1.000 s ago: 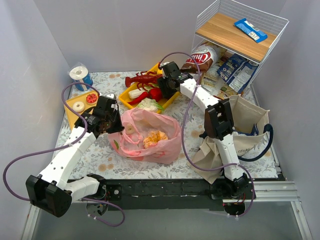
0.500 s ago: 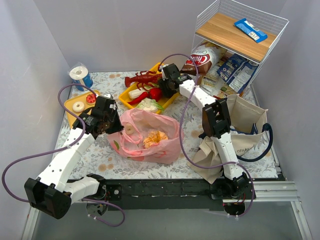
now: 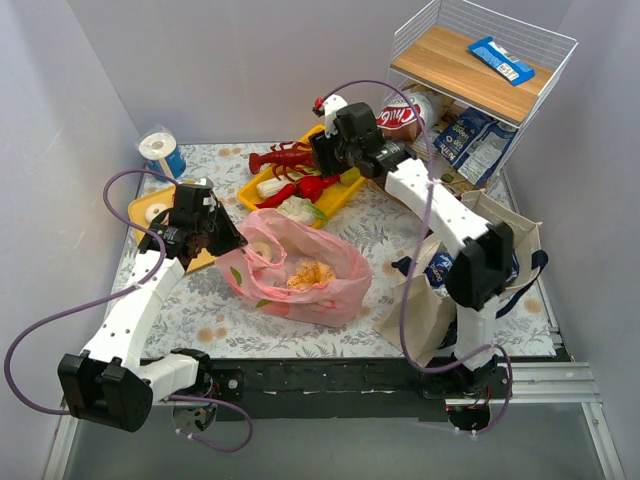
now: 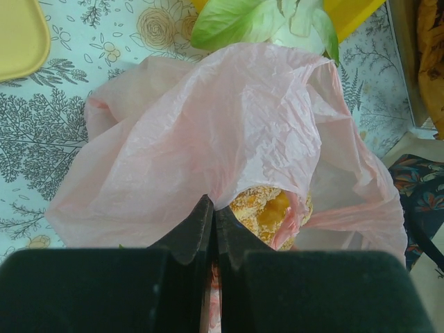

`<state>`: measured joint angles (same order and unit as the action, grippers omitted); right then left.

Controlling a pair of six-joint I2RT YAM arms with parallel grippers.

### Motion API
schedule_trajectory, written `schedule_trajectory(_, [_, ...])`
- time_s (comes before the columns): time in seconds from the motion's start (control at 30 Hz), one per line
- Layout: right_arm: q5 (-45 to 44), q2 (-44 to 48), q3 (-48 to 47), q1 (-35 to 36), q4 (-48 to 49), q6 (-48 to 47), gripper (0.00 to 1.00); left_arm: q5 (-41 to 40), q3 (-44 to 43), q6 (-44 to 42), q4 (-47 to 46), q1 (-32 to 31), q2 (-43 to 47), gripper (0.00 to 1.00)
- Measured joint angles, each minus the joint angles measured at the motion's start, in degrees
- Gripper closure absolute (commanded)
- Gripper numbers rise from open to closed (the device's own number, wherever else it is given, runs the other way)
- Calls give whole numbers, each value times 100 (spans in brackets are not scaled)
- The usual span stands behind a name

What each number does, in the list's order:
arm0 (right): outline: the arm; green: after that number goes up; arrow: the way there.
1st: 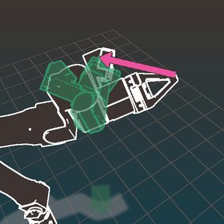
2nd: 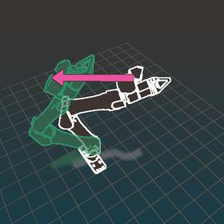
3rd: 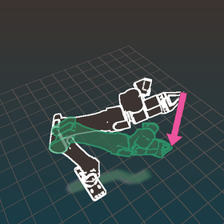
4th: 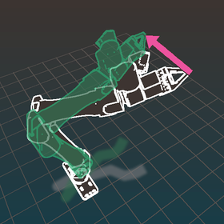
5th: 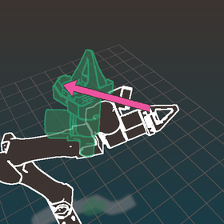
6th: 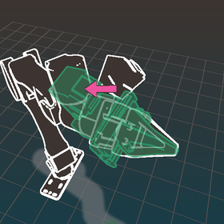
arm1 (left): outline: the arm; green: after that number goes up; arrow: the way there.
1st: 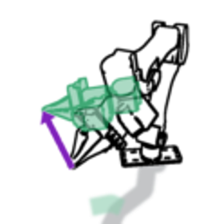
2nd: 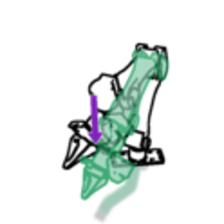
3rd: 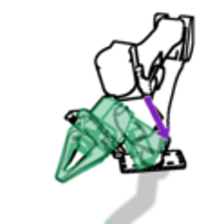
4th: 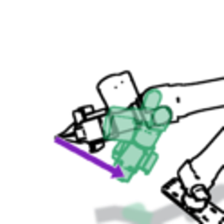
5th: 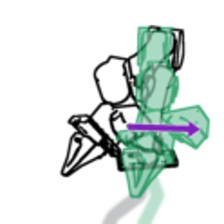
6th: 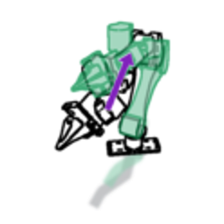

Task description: Place the mixed food into the grocery bags and tie them

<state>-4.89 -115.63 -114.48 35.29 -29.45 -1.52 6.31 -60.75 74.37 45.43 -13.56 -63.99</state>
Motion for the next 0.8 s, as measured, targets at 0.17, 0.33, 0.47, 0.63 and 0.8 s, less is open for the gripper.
schedule_trajectory(0.17, [76,1801,1320,831,404,-20,79,372,138,-7,-72,232,-42,100])
schedule_trajectory(0.33, [197,2780,2586,1746,345,50,77,667,221,-63,-197,468,-39,100])
schedule_trajectory(0.47, [256,2920,3230,2041,173,175,75,802,358,-131,-236,577,-39,100])
schedule_trajectory(0.63, [254,2804,3429,2170,-94,195,47,929,387,-192,-275,651,-42,100])
schedule_trajectory(0.8, [337,2481,3217,2249,-129,20,15,964,470,-234,-396,695,-35,100])
